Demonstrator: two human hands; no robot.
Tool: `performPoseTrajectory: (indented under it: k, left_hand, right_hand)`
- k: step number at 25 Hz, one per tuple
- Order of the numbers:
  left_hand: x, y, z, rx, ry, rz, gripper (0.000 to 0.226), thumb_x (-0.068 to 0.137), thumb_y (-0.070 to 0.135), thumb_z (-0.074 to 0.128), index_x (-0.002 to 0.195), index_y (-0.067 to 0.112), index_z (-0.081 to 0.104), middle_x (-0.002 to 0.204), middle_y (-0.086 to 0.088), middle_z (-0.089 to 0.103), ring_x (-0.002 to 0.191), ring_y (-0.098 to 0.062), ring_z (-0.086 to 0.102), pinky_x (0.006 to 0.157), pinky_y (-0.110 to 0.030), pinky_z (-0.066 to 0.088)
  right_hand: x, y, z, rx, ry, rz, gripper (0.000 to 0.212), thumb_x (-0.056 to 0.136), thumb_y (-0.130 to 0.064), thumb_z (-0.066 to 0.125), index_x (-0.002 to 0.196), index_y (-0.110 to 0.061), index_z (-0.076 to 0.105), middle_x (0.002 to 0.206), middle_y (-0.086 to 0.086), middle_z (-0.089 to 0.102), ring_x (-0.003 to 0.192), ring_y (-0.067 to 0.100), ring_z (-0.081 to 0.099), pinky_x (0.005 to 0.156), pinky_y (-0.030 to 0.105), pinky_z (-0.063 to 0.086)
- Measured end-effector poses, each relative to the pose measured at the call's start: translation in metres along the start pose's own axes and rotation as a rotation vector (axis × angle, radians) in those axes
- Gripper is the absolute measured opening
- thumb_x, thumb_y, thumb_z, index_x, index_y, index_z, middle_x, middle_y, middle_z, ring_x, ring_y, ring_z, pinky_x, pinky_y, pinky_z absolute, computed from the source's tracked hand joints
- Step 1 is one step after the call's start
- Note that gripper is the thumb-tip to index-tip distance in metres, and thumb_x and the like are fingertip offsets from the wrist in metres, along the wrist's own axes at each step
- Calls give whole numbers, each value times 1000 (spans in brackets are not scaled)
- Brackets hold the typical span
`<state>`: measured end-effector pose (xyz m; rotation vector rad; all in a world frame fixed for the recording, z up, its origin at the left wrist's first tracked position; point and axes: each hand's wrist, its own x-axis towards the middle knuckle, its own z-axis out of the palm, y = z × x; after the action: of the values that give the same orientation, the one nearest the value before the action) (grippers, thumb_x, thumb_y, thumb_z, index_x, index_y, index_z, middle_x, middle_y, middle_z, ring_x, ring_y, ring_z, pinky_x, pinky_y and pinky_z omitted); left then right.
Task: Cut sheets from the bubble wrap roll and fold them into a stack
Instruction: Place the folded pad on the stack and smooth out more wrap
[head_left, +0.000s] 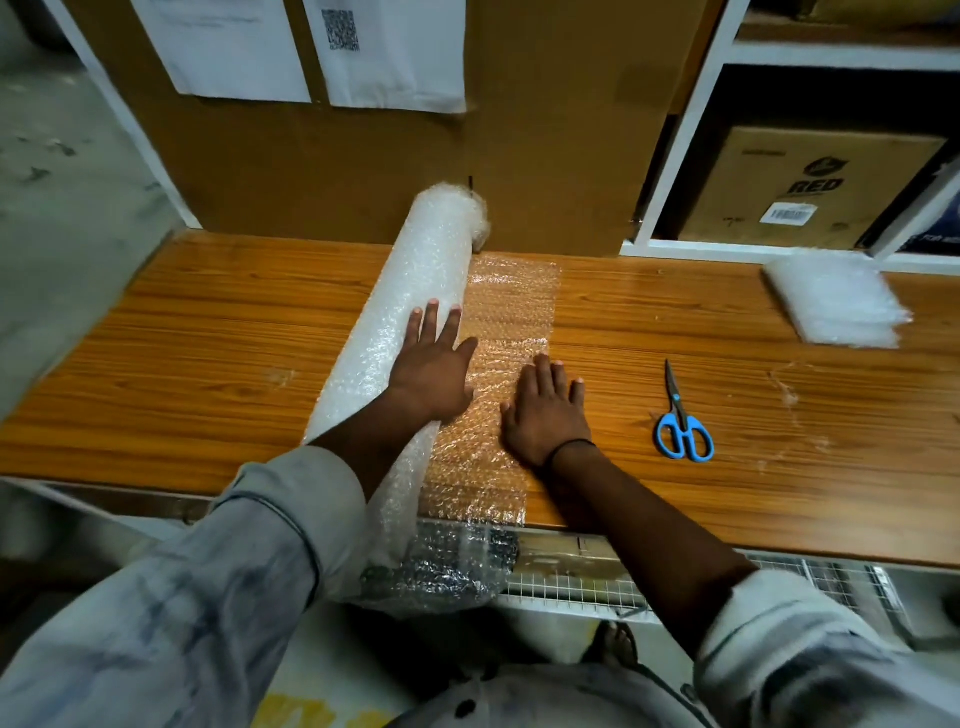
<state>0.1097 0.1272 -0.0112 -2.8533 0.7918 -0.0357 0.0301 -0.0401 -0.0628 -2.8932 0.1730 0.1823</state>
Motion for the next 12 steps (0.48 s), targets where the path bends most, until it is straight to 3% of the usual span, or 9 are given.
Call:
performPoseTrajectory:
  k: [2,4,9,12]
  left_hand:
    - [1,9,2,45,3,5,75,96,54,55,160,25,30,172,-17,-4,155,-45,-15,124,-60,-8]
    - [4,21,2,83,-1,-2,65,100,48,50,158,24,34,172,-17,-1,155,-47,-15,123,-62,-9]
    - [8,39,-1,134,-27,-24,51,106,42,37,153,24,42,172,-18,3,155,-47,-13,122,-64,-8]
    - [9,44,-5,133,-36,-39,57,103,41,46,156,21,37,171,-19,4,155,-48,-12,122,-64,-7]
  right_hand:
    - [-7,-22,1,78,58,-35,75,102,-36,38,163,-7,6,172,17,-6,158,38,-7,127,57,0]
    - [-11,-42,8,161,30,-53,78,102,-36,39,163,-5,2,171,18,-8,158,35,-9,128,52,-2]
    - [-8,-42,26,-64,-8,9,92,92,-63,5,163,-5,-7,170,16,-15,157,32,-17,127,52,-9]
    - [2,-27,24,-121,-5,-4,93,92,-65,6,163,-7,-8,171,14,-15,158,29,-18,126,54,-8]
